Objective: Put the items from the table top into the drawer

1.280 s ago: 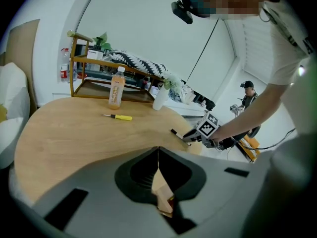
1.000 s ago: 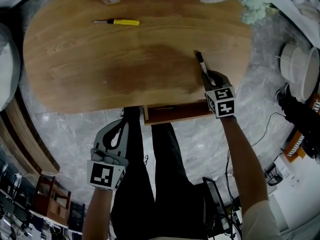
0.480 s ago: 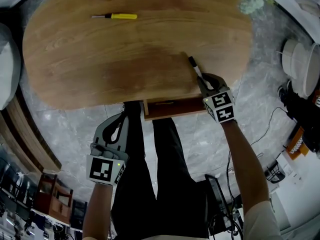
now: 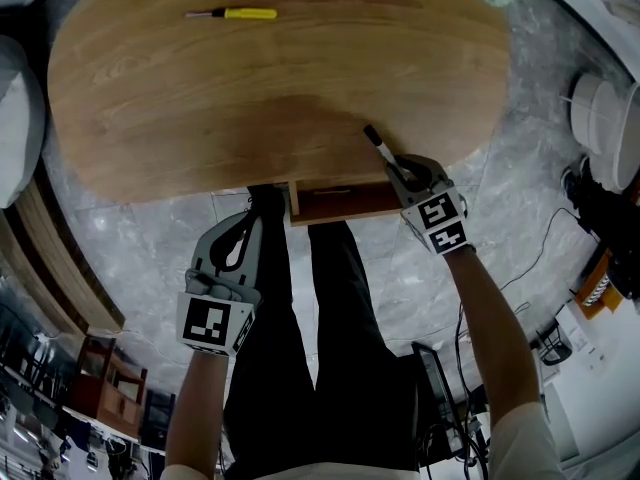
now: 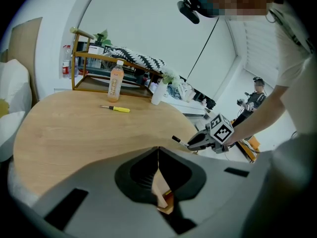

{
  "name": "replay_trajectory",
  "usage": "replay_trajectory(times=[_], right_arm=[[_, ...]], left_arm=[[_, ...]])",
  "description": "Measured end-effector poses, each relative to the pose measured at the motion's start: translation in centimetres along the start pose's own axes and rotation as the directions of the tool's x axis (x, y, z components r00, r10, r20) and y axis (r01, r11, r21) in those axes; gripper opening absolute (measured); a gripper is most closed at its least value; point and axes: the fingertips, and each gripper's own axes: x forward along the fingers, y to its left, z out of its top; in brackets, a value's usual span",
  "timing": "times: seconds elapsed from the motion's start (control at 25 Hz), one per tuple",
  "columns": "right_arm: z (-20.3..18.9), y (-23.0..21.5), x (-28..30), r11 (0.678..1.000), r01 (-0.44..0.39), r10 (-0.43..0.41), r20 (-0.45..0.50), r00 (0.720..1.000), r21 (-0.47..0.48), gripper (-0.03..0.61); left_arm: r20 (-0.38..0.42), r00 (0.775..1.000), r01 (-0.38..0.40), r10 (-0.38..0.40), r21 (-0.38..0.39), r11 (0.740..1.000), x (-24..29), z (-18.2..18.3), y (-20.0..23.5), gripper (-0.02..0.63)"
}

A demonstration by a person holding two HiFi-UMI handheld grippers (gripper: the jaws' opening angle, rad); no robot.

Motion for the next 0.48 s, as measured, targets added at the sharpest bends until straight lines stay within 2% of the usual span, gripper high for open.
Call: replay_trajectory(times=[0.48], right_arm=[[-3.1,6.7,0.6,0.978,-0.164,0.158,-0.06,0.986,-0.128,0.081]], left_arm=[[-0.001,1.0,0.001,-0.001,-0.014,1.0,-0.3,-1.7,-1.2,0.021]])
